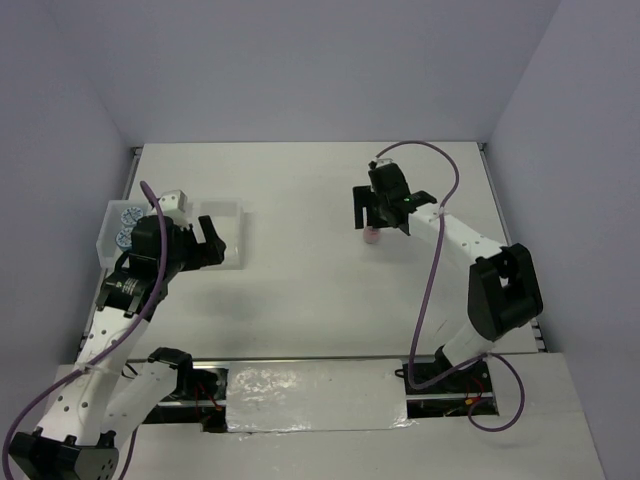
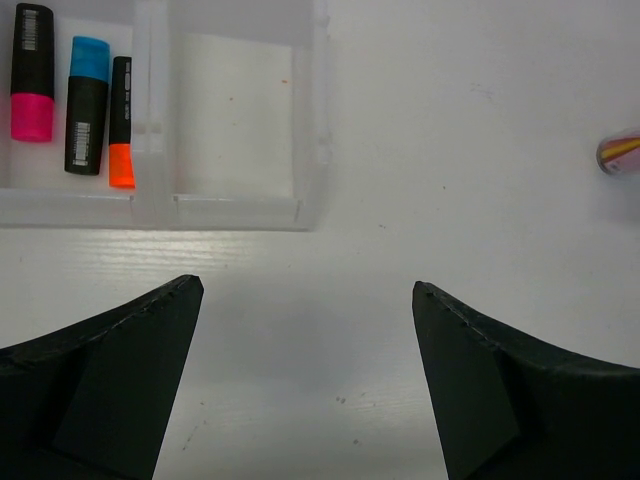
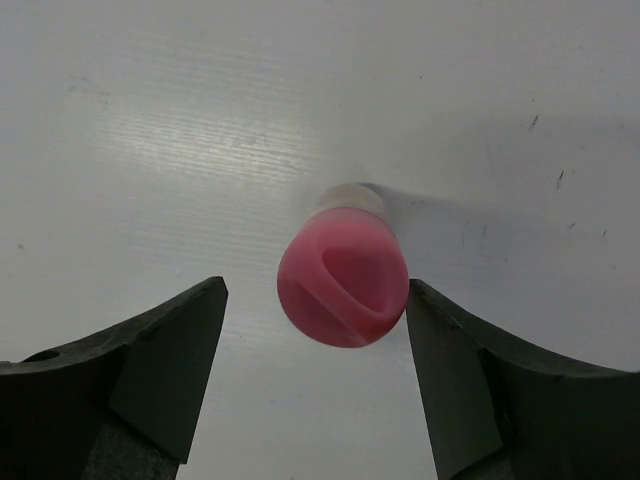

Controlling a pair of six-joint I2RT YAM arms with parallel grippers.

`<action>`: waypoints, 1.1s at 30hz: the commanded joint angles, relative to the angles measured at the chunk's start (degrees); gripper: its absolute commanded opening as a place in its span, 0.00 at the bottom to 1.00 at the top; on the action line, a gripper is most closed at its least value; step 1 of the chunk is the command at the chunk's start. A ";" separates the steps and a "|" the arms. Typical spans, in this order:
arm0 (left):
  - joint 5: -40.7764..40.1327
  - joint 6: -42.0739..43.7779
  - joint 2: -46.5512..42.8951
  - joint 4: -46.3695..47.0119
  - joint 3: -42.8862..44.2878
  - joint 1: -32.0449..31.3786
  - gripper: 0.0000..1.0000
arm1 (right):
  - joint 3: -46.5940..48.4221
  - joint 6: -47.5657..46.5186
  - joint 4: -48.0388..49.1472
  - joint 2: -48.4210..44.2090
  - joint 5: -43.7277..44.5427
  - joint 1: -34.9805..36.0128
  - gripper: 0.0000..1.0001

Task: Sort the stationery into containers
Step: Pick up the stationery from the center of the board.

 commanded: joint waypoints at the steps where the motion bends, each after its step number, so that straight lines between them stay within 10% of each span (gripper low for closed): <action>1: 1.06 0.92 -0.39 2.02 0.86 -0.53 0.99 | 2.43 -1.06 1.33 2.49 1.77 -0.15 0.79; 5: 1.33 1.00 0.13 2.01 0.95 -0.62 0.99 | 0.85 -0.80 3.79 3.28 0.89 -0.15 0.62; 15: 1.68 0.92 1.10 2.19 0.77 -1.67 0.99 | 3.04 -1.24 4.23 6.97 5.55 -0.32 0.69; 22: 1.68 0.92 1.80 2.10 0.86 -2.46 0.99 | -1.25 -1.15 10.28 2.68 3.71 -0.24 0.41; 25: 1.94 1.09 2.24 2.10 0.86 -2.73 0.99 | -1.96 -2.38 11.44 0.83 2.12 -0.24 0.13; 33: 18.27 5.04 2.77 8.15 -0.55 -4.31 0.99 | -2.40 0.08 4.33 -8.66 -17.53 -0.23 0.16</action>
